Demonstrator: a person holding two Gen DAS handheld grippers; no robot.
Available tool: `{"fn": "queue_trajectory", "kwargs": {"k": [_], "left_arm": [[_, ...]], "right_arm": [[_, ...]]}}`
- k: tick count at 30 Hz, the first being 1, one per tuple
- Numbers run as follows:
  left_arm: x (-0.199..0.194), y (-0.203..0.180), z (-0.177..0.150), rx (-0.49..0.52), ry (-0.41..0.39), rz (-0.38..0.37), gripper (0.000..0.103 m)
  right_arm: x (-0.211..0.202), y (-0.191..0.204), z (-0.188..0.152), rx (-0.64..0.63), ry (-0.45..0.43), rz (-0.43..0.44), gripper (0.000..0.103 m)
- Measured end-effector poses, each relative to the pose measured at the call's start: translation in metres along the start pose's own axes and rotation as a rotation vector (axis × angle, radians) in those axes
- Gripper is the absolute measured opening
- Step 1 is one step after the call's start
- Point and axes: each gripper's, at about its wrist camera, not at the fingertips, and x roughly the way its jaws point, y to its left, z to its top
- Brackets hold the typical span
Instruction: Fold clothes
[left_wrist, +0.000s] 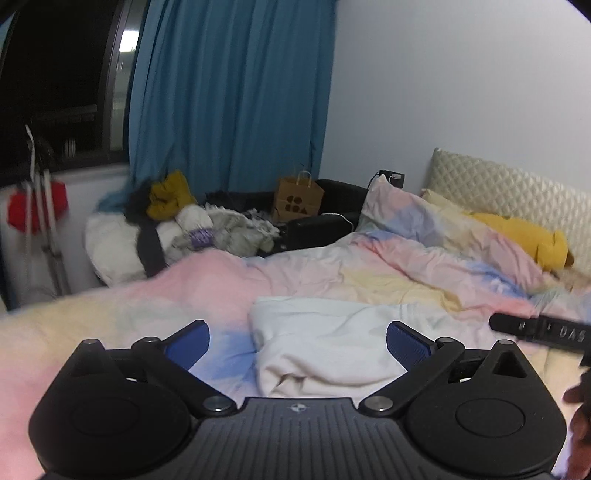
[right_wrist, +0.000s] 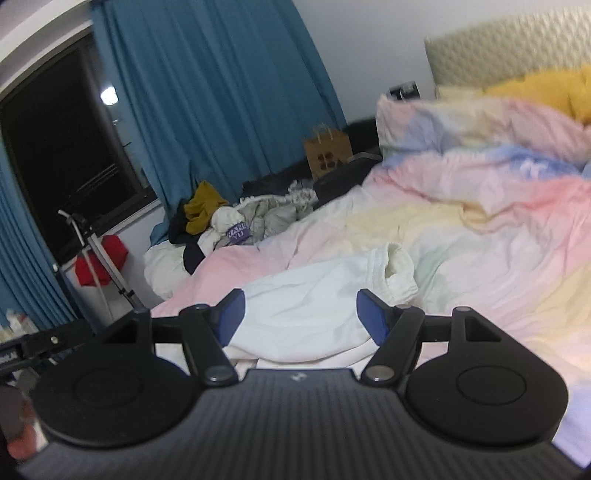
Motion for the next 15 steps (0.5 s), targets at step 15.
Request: {"fn": "queue_trajectory", "kwargs": {"k": [15], "left_arm": [[-0.102,0.02,-0.06,-0.002,-0.035,0.077,0.103]], "right_arm": [[-0.041,0.06,-0.072,-0.203,-0.056,0.0,0.103]]}}
